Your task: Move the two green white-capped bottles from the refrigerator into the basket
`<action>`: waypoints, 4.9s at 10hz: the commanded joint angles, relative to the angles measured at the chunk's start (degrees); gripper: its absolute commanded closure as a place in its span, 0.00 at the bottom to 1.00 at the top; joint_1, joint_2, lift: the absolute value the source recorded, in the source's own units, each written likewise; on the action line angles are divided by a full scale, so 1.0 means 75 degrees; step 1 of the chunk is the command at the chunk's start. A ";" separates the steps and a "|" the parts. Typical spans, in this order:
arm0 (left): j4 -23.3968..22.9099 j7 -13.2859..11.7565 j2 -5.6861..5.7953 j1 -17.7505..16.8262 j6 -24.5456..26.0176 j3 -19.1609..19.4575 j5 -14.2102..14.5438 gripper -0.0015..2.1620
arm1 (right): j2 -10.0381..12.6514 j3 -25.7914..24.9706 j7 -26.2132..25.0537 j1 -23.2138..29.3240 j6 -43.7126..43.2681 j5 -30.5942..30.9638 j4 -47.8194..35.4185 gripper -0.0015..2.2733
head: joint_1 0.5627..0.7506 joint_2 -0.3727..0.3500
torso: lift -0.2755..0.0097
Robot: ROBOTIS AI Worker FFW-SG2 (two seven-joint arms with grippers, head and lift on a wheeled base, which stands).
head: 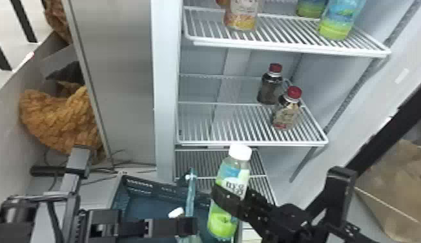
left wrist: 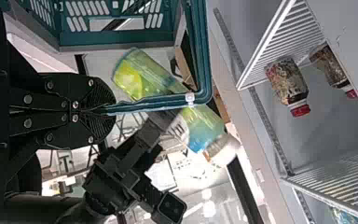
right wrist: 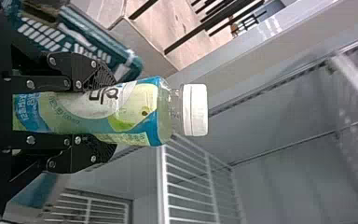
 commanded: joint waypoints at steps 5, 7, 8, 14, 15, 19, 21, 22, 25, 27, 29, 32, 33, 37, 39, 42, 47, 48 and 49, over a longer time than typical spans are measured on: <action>0.0000 0.0000 -0.0012 -0.0031 0.0000 0.0000 -0.0003 0.54 | 0.0057 0.0137 -0.0023 -0.0136 0.1129 -0.0678 0.0598 0.40 | 0.70 0.27 | 0.04; 0.0000 0.0000 -0.0023 -0.0031 -0.0038 0.0015 0.0012 0.54 | 0.0034 0.0229 -0.0058 -0.0249 0.1223 -0.0724 0.0786 0.40 | 0.70 0.30 | 0.04; 0.0000 0.0000 -0.0023 -0.0050 -0.0038 0.0015 0.0012 0.54 | 0.0022 0.0244 -0.0058 -0.0305 0.1298 -0.0724 0.0842 0.39 | 0.70 0.31 | 0.04; -0.0038 0.0000 -0.0035 -0.0050 -0.0019 0.0000 0.0027 0.54 | -0.0013 0.0335 -0.0023 -0.0511 0.1298 -0.0632 0.0936 0.14 | 0.70 0.33 | 0.04; -0.0038 0.0000 -0.0035 -0.0069 -0.0019 0.0015 0.0027 0.54 | -0.0013 0.0335 -0.0023 -0.0511 0.1148 -0.0495 0.0880 0.14 | 0.70 0.33 | 0.04; -0.0038 0.0000 -0.0023 -0.0050 -0.0019 0.0015 0.0043 0.54 | 0.0022 0.0259 -0.0023 -0.0455 0.0492 0.0465 0.0411 0.15 | 0.70 0.30 | 0.04; -0.0038 0.0000 -0.0023 -0.0050 -0.0019 0.0015 0.0043 0.54 | 0.0057 0.0137 -0.0047 -0.0455 0.0248 0.0891 0.0261 0.15 | 0.70 0.25 | 0.04; -0.0038 0.0000 -0.0023 -0.0069 -0.0019 0.0015 0.0027 0.54 | 0.0069 0.0091 -0.0070 -0.0455 -0.0089 0.1181 0.0186 0.15 | 0.70 0.24 | 0.04; -0.0038 0.0000 -0.0012 -0.0088 -0.0019 0.0000 0.0027 0.54 | 0.0151 0.0046 -0.0223 -0.0399 -0.1889 0.1455 0.0392 0.15 | 0.70 0.18 | 0.04; -0.0038 0.0000 -0.0012 -0.0088 -0.0019 -0.0015 0.0012 0.54 | 0.0198 0.0076 -0.0398 -0.0324 -0.3239 0.1424 0.0561 0.15 | 0.70 0.16 | 0.04; -0.0038 0.0000 0.0000 -0.0088 -0.0019 -0.0015 0.0012 0.54 | 0.0221 0.0259 -0.0762 -0.0230 -0.4177 0.1363 0.0561 0.16 | 0.70 0.14 | 0.04; -0.0038 0.0000 0.0000 -0.0088 -0.0019 -0.0030 0.0027 0.54 | 0.0268 0.0518 -0.1676 0.0182 -0.4983 0.1318 0.0392 0.15 | 0.70 0.12 | 0.04; -0.0038 0.0000 0.0000 -0.0069 -0.0019 -0.0030 0.0043 0.54 | 0.0268 0.0579 -0.1969 0.0295 -0.5152 0.1379 0.0336 0.15 | 0.70 0.11 | 0.04; -0.0075 -0.0012 -0.0012 -0.0013 -0.0019 -0.0015 0.0088 0.54 | 0.0432 0.0533 -0.2308 0.0726 -0.5321 0.1455 0.0280 0.15 | 0.70 0.07 | 0.04; -0.0113 0.0000 -0.0012 0.0025 -0.0019 0.0000 0.0088 0.54 | 0.0503 0.0487 -0.2297 0.0914 -0.5321 0.1440 0.0280 0.15 | 0.70 0.05 | 0.04; -0.0131 -0.0012 -0.0012 0.0062 -0.0019 0.0031 0.0088 0.54 | 0.0526 0.0457 -0.2297 0.1176 -0.5527 0.1379 0.0373 0.16 | 0.70 0.03 | 0.04; -0.0150 0.0000 -0.0012 0.0062 0.0000 0.0046 0.0088 0.54 | 0.0561 0.0472 -0.2250 0.1195 -0.5864 0.1363 0.0542 0.16 | 0.70 0.03 | 0.04; -0.0150 0.0000 0.0000 0.0062 0.0000 0.0046 0.0088 0.54 | 0.0561 0.0472 -0.2250 0.1195 -0.5883 0.1363 0.0542 0.16 | 0.70 0.03 | 0.04; -0.0150 0.0000 0.0000 0.0062 0.0000 0.0061 0.0088 0.54 | 0.0561 0.0472 -0.2250 0.1195 -0.5883 0.1363 0.0561 0.16 | 0.70 0.03 | 0.04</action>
